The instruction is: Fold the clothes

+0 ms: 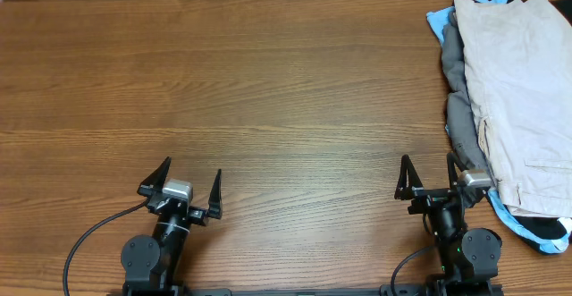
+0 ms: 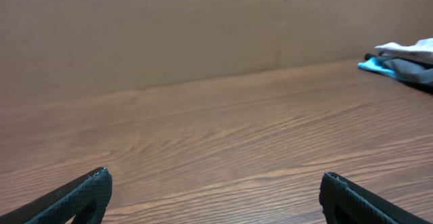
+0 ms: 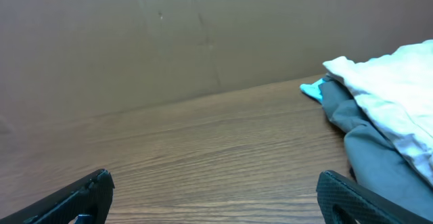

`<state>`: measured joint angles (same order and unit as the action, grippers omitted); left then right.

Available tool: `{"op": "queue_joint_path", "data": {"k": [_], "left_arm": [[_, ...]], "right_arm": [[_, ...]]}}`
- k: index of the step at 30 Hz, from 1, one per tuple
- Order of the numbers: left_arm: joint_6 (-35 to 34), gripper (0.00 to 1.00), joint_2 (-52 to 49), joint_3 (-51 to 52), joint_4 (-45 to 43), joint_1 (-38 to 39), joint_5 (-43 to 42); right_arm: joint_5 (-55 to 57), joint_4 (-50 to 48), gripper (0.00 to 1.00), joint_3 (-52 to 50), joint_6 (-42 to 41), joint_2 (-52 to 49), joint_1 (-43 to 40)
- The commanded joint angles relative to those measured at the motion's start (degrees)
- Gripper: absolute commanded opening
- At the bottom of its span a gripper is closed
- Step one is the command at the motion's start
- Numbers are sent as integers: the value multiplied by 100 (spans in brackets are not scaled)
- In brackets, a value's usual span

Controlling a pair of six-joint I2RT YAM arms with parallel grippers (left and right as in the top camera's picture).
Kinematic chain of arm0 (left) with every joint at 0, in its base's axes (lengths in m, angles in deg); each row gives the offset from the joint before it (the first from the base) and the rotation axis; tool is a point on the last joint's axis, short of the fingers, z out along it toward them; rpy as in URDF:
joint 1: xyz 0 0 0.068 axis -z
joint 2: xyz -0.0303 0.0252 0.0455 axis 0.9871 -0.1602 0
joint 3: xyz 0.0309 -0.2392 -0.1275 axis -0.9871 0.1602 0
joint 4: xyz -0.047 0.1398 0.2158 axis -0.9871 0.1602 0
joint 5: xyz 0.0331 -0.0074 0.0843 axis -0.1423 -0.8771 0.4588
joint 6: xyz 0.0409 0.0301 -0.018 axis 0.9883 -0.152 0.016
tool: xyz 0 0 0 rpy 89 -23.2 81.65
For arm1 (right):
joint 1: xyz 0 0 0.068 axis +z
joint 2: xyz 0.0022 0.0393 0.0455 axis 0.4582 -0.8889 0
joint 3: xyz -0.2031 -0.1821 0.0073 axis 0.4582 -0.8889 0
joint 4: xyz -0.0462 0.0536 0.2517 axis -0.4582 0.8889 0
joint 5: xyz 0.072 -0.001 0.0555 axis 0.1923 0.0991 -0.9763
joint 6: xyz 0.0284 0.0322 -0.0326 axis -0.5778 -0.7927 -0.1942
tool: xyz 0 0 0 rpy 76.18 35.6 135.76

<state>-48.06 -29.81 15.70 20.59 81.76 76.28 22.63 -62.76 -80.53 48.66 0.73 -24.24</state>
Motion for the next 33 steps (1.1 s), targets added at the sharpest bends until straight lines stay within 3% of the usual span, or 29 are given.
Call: {"op": "queue_joint_path", "data": {"k": [1, 6, 13, 17, 25, 33], "left_arm": [[-245, 100, -15, 20, -42, -31, -216], [-282, 100, -15, 17, -144, -31, -365], [-1043, 100, -61, -129, -131, -31, -391], [-1019, 100, -337, -592, 118, -31, -389], [-822, 100, -1976, -2004, 387, -31, -402], [-302, 100, -4216, -3945, 1043, -31, -859]], "right_arm": [[-334, -118, 100, -57, -31, 20, -15], [-413, -208, 100, -35, -28, 20, -15], [-385, -107, 100, 341, -15, 20, -15], [-177, 367, 100, 802, 7, -17, -15], [358, 1622, 100, 2103, 352, -584, -15], [494, 2605, 100, 3532, 501, -2002, -15]]}}
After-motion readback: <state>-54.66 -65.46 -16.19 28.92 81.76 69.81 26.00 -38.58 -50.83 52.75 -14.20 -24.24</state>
